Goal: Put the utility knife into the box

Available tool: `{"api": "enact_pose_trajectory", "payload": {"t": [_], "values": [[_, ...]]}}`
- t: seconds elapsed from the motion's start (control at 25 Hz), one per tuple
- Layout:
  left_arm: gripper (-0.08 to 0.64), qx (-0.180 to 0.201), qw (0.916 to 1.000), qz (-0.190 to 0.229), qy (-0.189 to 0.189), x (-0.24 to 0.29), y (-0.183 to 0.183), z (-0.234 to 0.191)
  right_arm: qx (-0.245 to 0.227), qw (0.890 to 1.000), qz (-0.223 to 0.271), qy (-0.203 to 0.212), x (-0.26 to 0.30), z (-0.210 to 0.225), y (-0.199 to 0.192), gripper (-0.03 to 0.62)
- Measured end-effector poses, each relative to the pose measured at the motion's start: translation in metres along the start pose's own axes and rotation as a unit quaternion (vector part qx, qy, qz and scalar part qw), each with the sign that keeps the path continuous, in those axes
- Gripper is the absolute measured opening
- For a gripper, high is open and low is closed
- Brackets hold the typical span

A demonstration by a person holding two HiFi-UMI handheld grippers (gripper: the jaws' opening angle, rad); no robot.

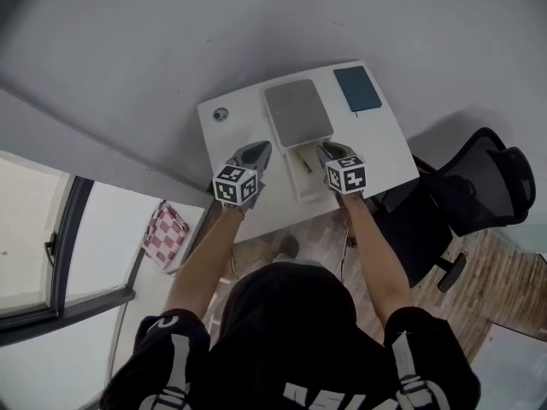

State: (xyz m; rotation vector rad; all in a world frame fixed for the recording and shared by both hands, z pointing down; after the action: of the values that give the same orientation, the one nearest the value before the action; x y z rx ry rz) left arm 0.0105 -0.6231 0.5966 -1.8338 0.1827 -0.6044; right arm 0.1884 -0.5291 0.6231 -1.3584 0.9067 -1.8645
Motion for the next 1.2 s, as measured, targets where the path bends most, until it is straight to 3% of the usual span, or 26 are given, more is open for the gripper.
{"api": "enact_pose_trajectory", "payload": {"t": [0.56, 1.2], "values": [[0.026, 0.031, 0.9988, 0.030, -0.023, -0.004, 0.037, 0.019, -0.033, 0.993, 0.098, -0.057, -0.061, -0.005, 0.036, 0.015], [0.026, 0.049, 0.9979, 0.032, -0.028, -0.010, 0.047, 0.021, -0.036, 0.990, 0.121, -0.063, -0.077, -0.007, 0.043, 0.015]]}}
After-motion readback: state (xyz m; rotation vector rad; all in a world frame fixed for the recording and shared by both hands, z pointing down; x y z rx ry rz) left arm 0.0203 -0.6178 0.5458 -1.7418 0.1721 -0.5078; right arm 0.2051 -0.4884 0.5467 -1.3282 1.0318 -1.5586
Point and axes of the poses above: the fingertips, and each gripper's own axes: x forward along the fingers, z to its right, y out of its top, the point moved 5 cm from there along -x, backward along the fingers, and after that the axes turned 10 degrees about y, right-handed, at the moved point
